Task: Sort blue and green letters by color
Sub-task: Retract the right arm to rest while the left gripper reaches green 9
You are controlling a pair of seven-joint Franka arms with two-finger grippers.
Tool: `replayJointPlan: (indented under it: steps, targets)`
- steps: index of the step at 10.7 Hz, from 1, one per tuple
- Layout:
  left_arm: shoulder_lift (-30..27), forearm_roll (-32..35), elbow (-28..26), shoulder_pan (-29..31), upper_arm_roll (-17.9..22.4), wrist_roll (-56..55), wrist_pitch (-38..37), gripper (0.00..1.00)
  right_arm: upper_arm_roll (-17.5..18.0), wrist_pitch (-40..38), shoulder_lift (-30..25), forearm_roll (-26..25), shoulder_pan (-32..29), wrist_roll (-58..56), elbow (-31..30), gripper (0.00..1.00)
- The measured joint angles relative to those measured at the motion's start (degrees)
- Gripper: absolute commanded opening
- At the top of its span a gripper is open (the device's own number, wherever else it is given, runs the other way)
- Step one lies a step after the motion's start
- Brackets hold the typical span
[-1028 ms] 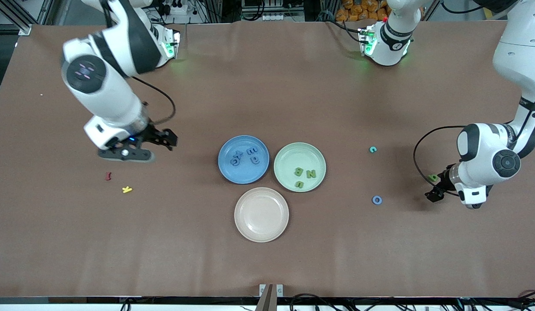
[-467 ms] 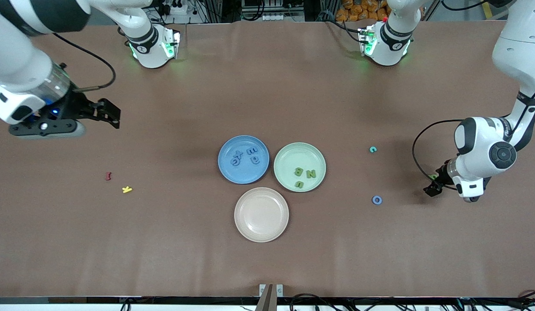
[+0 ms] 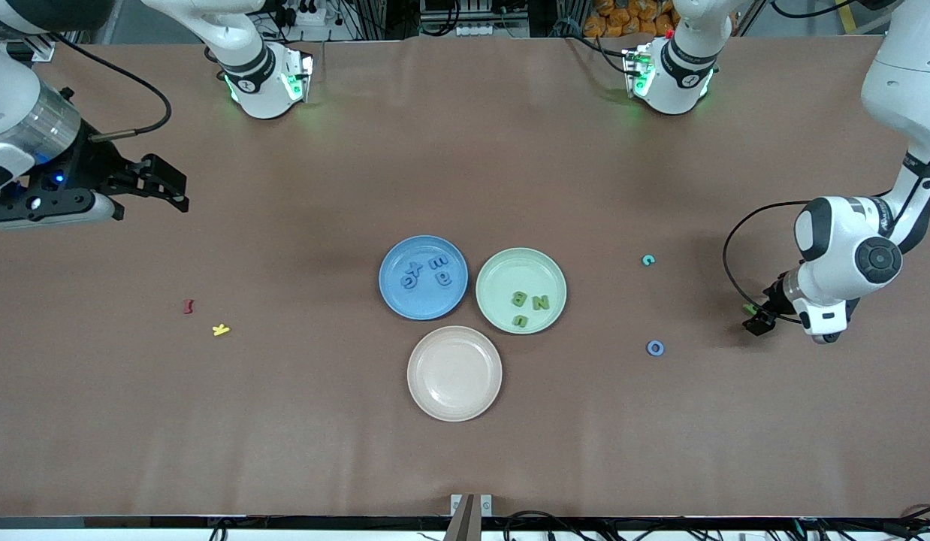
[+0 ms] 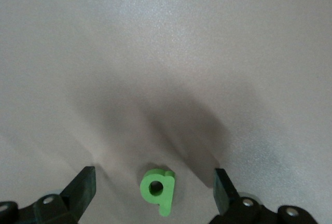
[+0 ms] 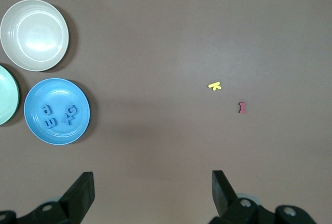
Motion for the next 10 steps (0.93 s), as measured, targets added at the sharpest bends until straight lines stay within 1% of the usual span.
replayJointPlan:
  steps: [3, 10]
  targets:
    - [-0.4, 0.0, -1.5, 0.1, 0.0, 0.0, 2.2, 1.0, 0.1, -0.2, 0.0, 0.1, 0.0, 0.0, -0.1, 1.0]
    - [-0.9, 0.0, -2.7, 0.1, 0.1, -0.8, 2.8, 1.0, 0.1, -1.4, 0.0, 0.1, 0.1, -0.4, 0.0, 1.0]
